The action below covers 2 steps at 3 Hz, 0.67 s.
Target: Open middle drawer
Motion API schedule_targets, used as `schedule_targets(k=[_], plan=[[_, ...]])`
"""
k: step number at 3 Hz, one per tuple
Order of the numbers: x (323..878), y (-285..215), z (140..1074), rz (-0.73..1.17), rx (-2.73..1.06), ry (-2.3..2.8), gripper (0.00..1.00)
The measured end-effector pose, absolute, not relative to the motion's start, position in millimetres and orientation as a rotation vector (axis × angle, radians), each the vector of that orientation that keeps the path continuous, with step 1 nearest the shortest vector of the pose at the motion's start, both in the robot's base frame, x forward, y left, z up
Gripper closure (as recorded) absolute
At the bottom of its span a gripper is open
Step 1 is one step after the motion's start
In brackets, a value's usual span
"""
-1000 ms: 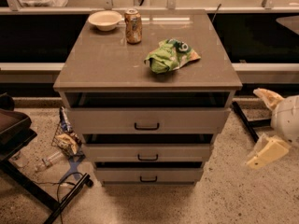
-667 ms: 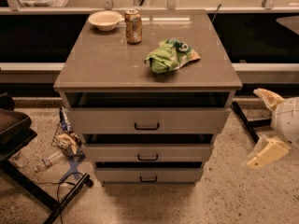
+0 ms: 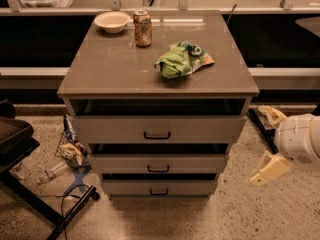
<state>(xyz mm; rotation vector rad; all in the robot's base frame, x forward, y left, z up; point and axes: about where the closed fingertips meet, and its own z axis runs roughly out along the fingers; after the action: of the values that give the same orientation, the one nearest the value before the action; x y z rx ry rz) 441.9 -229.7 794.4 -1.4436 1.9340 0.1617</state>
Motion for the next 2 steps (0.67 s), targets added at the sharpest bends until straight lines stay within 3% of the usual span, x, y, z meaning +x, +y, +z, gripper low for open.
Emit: schedule_targets(k=[2], plan=[[460.5,-217.6,701.0,0.288,-1.336,1.900,0.00]])
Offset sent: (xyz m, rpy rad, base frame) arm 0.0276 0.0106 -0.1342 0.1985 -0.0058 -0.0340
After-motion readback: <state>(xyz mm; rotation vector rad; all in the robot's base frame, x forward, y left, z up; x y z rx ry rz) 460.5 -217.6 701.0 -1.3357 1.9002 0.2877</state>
